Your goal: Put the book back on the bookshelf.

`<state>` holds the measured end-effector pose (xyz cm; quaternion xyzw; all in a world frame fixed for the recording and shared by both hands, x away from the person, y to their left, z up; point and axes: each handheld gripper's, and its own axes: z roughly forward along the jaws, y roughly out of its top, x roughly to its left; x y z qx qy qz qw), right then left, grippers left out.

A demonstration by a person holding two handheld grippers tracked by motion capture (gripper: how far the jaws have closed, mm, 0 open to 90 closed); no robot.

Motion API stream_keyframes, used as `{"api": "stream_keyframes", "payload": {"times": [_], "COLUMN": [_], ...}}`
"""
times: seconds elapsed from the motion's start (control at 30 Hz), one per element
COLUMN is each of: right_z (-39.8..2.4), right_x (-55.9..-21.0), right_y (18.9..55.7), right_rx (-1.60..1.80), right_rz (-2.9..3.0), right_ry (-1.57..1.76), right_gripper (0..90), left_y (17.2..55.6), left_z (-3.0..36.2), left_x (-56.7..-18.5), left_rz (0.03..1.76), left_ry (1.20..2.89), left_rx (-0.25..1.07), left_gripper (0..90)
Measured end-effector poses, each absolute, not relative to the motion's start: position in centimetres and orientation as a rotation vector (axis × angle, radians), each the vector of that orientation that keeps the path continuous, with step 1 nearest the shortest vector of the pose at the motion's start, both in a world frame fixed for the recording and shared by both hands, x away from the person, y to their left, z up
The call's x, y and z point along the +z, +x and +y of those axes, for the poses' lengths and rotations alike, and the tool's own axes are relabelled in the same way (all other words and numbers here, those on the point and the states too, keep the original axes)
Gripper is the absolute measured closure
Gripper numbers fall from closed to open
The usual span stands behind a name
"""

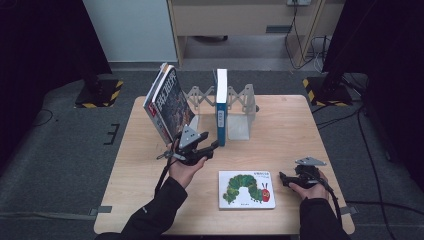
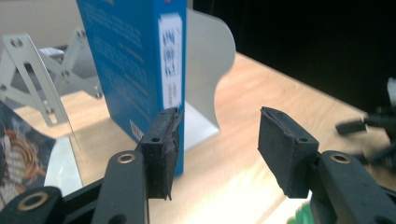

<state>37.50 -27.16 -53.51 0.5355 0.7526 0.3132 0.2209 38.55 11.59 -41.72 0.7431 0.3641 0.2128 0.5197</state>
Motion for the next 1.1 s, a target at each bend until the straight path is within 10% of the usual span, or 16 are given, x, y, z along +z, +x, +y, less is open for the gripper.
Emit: {"api": "stream_keyframes", "payload": {"times": [1.1], "right_z": [-23.0], "right_x": [-52.0], "right_y": [35.0], "right_rx": [1.100], "right_rz": [2.219], "right_ry": [1.425], "right_gripper": [26.3], "left_y": [36.2], "left_z": [8.9], "left_x": [-52.3], "left_rz": [0.889], "left_ry": [2.124], "left_rx": [0.278], "left_gripper": [34.4]}}
